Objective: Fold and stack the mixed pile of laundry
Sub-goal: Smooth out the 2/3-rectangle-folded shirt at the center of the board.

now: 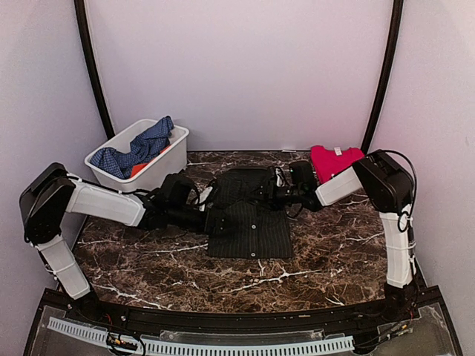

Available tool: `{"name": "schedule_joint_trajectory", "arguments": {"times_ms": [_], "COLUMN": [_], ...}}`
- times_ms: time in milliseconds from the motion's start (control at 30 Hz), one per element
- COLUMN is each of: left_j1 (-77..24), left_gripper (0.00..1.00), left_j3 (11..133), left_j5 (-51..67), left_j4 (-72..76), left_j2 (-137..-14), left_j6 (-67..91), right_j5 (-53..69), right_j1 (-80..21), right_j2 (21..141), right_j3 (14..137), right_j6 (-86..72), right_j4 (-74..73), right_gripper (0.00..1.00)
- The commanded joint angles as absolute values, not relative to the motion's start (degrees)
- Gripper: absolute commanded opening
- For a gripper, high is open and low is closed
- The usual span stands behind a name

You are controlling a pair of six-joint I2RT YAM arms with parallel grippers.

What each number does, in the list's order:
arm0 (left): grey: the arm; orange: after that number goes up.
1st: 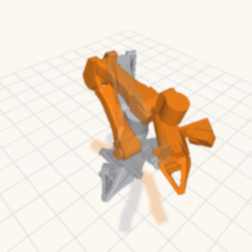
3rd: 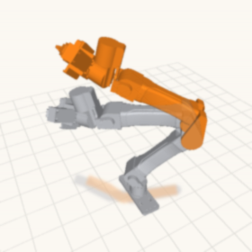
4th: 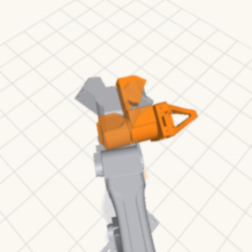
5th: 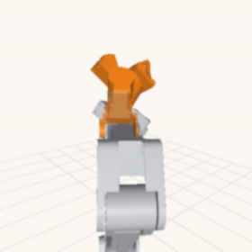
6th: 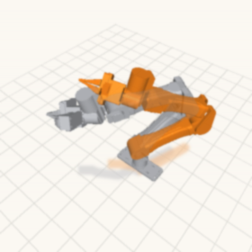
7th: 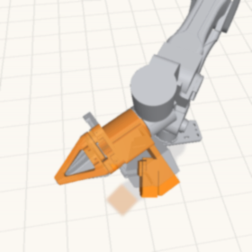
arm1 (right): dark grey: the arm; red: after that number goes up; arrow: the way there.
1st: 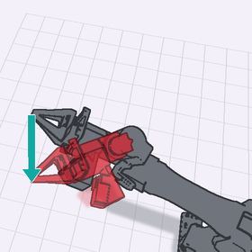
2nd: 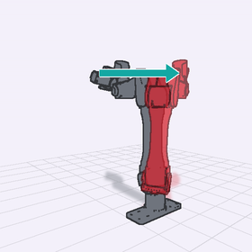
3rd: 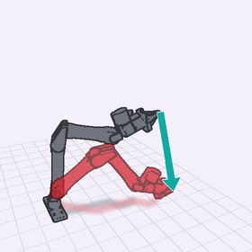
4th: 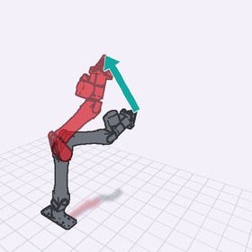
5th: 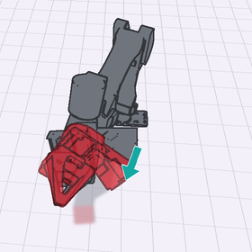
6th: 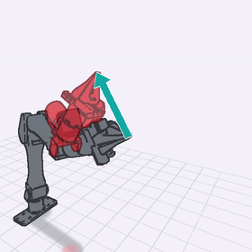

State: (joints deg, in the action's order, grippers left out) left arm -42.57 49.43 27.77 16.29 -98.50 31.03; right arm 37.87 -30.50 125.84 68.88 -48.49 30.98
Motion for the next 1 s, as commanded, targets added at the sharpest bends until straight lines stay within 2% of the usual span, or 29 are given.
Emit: {"name": "schedule_joint_trajectory", "arguments": {"times_ms": [0, 200, 333, 567, 767, 967], "left_j1": [-37.87, -34.8, -34.63, -34.71, -36.42, -35.88], "left_gripper": [0.84, 0.8, 0.72, 0.4, 0.3, 0.28], "left_j3": [50.34, 54.17, 57.8, 58.5, 56.68, 61.21], "left_j5": [27.27, 27.95, 29.43, 33.66, 32.69, 26.78], "left_j4": [14.43, 13.08, 12.04, 14.01, 13.27, 10.83], "left_j2": [-94.29, -95.74, -98.05, -100.41, -100.61, -106.33], "left_j6": [30.52, 28.79, 28.0, 29.05, 27.54, 27.45], "right_j5": [36.47, 38.51, 39.92, 41.9, 40.18, 39.47], "right_j1": [-28.93, -28.91, -29.21, -34.11, -36.42, -36.12], "right_j2": [122.34, 113.39, 108.75, 106.49, 111.48, 117.34], "right_j3": [72.46, 72.82, 68.34, 62.46, 61.04, 63.06], "right_j6": [-44.45, -41.49, -41.14, -41.69, -43.02, -42.42], "right_j4": [27.97, 22.39, 19.51, 18.03, 20.6, 19.37], "right_gripper": [0.58, 0.6, 0.56, 0.34, 0.13, 0.13]}}
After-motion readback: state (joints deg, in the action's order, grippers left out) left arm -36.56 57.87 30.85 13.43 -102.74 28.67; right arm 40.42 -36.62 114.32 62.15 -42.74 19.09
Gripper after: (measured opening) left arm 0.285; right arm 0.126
